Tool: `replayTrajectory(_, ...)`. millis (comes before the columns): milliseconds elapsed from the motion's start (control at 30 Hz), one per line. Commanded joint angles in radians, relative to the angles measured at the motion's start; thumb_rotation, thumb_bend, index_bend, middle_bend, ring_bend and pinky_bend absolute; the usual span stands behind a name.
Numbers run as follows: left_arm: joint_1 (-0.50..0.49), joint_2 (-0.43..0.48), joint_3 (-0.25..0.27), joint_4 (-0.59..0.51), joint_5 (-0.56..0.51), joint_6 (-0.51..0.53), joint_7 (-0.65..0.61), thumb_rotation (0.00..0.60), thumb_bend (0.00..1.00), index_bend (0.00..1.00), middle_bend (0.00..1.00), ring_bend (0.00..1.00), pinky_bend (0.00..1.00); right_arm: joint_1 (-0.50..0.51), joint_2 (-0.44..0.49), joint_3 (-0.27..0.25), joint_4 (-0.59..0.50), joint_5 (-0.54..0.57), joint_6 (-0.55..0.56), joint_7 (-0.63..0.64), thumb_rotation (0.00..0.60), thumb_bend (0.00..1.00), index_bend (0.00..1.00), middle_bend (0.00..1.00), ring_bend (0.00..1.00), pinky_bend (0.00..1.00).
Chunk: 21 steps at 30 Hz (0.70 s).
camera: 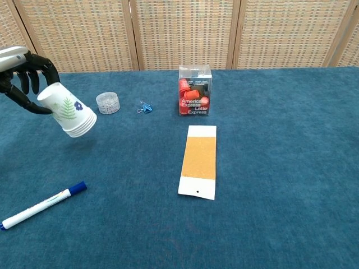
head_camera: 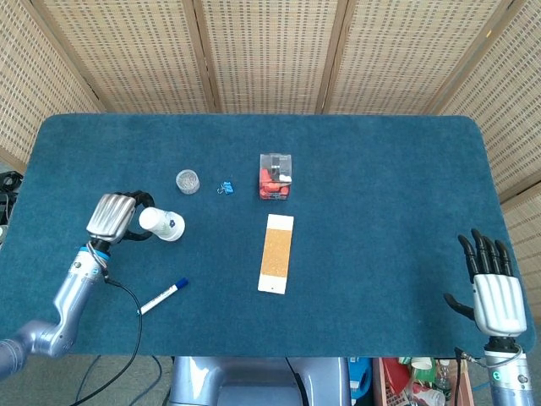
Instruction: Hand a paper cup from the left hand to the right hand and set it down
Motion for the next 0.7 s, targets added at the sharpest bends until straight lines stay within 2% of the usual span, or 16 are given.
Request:
replayTrajectory(33, 0.064, 0.079, -0.053, -0.099, 0.018, 0.033, -0.450, 0.600, 0.11, 0.52, 0.46, 0.51, 0.51, 0.007, -0.003, -0.005, 0.006, -0.018, -0.001, 0.001, 0.600, 0.00, 0.00, 0.00, 0.00, 0.00)
replayTrajectory(133, 0.064, 0.102, -0.053, -0.122, 0.033, -0.010, -0.635, 0.600, 0.11, 0.52, 0.46, 0.51, 0.51, 0.023, -0.011, -0.009, 0.033, -0.057, -0.003, 0.003, 0.600, 0.00, 0.02, 0.00, 0.00, 0.00)
replayTrajectory(367, 0.005, 0.081, -0.076, -0.157, 0.027, -0.162, -0.994, 0.600, 0.11, 0.52, 0.46, 0.51, 0.51, 0.092, -0.058, -0.001, 0.202, -0.236, 0.067, 0.082, 0.600, 0.00, 0.20, 0.00, 0.00, 0.00)
replayTrajectory(533, -0.079, 0.023, -0.070, -0.126, 0.082, -0.252, -1.087, 0.600, 0.11, 0.52, 0.46, 0.51, 0.51, 0.172, -0.072, 0.011, 0.331, -0.358, 0.109, 0.170, 0.600, 0.00, 0.28, 0.04, 0.00, 0.00)
replayTrajectory(700, -0.156, -0.051, -0.083, -0.102, 0.091, -0.311, -1.146, 0.600, 0.11, 0.52, 0.46, 0.51, 0.51, 0.259, -0.068, 0.029, 0.394, -0.433, 0.126, 0.249, 0.600, 0.01, 0.31, 0.08, 0.00, 0.00)
